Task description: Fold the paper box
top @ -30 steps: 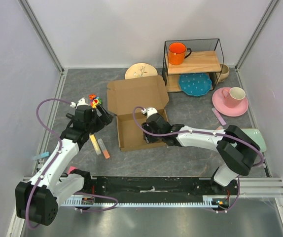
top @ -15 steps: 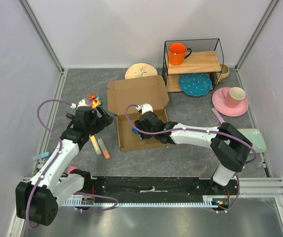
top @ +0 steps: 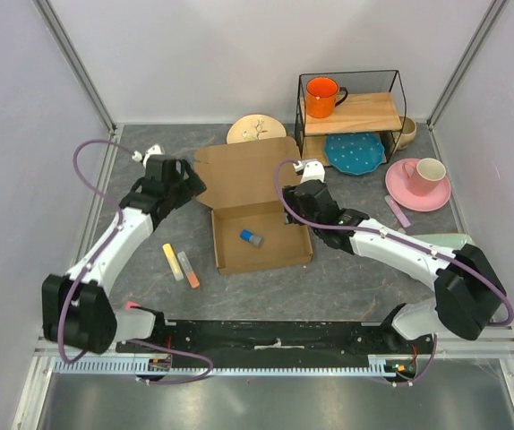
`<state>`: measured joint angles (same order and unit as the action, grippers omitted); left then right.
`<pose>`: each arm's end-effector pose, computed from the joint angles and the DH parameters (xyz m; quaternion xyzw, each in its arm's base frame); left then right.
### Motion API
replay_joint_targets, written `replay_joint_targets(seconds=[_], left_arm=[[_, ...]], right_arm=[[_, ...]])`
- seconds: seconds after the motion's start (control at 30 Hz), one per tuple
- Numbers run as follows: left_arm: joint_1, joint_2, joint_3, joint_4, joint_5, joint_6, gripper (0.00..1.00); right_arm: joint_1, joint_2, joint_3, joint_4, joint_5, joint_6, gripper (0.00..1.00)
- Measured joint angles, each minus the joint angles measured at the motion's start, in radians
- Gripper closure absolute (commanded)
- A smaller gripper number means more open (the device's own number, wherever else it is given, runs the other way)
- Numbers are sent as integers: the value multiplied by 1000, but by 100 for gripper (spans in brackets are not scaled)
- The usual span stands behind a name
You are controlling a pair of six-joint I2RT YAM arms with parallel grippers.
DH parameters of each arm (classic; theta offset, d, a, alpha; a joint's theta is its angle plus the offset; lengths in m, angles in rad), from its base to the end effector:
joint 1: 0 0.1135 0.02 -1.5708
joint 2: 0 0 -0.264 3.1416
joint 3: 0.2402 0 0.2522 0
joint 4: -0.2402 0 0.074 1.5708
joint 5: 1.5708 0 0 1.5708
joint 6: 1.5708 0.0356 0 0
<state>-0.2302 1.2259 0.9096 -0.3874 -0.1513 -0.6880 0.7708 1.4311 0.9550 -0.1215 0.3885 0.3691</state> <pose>0.2597 -0.0553 0.2721 -0.2362 0.8741 -0.1241 0.4059 0.2367 0.2111 0.2558 -0.0846 0.8679 0.1039 0.4784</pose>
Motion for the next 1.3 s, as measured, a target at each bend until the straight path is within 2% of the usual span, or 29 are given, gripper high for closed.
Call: replay_joint_targets(seconds=[0.17,0.33,0.53,0.8,0.97,1.3], left_arm=[[2,173,152,1,-32,2,6],[3,237,148,4,-44,-20,6],[4,143,49,25,-47,-38,5],[4,-56,-41,23,-31,-36,1],[5,-137,-95,23,-26,-37,1],[5,-153,-127,17,-22,-28,1]], right_arm=[[-2,-25,-55,11,20,4,27],[-43,-24,-65,48,59,31,18],[-177,87,5,121,71,58,13],[-308,299,142,214,-81,60,13],[-331,369,198,249,-156,48,15],[-350,516,390,263,-283,2,19]])
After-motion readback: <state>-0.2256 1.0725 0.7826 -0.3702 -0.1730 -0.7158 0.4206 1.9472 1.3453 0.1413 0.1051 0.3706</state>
